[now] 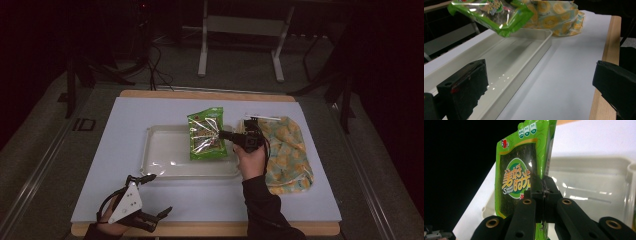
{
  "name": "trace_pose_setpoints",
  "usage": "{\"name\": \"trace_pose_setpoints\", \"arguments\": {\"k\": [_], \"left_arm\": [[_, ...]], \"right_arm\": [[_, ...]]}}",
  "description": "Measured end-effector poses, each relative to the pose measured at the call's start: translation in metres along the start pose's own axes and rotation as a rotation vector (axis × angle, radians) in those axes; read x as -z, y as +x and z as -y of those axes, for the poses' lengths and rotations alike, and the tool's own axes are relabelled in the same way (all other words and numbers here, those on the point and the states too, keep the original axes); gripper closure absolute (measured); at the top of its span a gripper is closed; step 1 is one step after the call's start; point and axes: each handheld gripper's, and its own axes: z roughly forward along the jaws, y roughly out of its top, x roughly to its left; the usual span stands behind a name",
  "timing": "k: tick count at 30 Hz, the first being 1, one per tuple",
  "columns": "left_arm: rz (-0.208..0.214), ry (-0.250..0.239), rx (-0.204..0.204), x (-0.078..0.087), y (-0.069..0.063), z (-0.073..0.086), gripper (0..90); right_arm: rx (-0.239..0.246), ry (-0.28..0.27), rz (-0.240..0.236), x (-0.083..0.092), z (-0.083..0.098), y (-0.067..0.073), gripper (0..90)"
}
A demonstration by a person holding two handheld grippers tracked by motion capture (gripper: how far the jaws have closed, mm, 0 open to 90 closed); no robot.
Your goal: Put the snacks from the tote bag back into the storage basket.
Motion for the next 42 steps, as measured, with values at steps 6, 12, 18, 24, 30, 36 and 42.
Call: {"name": "trace_pose_setpoints", "arguments": {"k": [6,12,18,24,30,36,42], "left_arm": [[0.0,0.001,0.0,0.0,0.0,0.0,0.5],[0.0,0.003,-0.002,0.0,0.0,0.0,0.5],[0.001,0.005,-0.004,-0.001,0.0,0.0,0.5],[0.001,0.004,-0.004,-0.001,0.0,0.0,0.5],[0.001,0.004,-0.004,-0.001,0.0,0.0,0.5],[0.003,0.004,-0.006,-0.001,0.0,0.0,0.5],[0.003,0.005,-0.006,-0.001,0.0,0.0,0.5]], "right_arm": [[-0.03,0.021,0.007,-0.005,0.013,-0.009,88.9],[-0.042,0.032,0.017,-0.007,0.023,-0.014,89.0],[-0.049,0.041,0.031,-0.011,0.032,-0.017,88.9],[-0.062,0.063,0.04,-0.016,0.041,-0.024,88.9],[-0.072,0.064,0.048,-0.018,0.045,-0.028,88.9],[-0.084,0.067,0.056,-0.019,0.047,-0.032,88.9],[-0.088,0.083,0.062,-0.023,0.049,-0.035,88.9]]}}
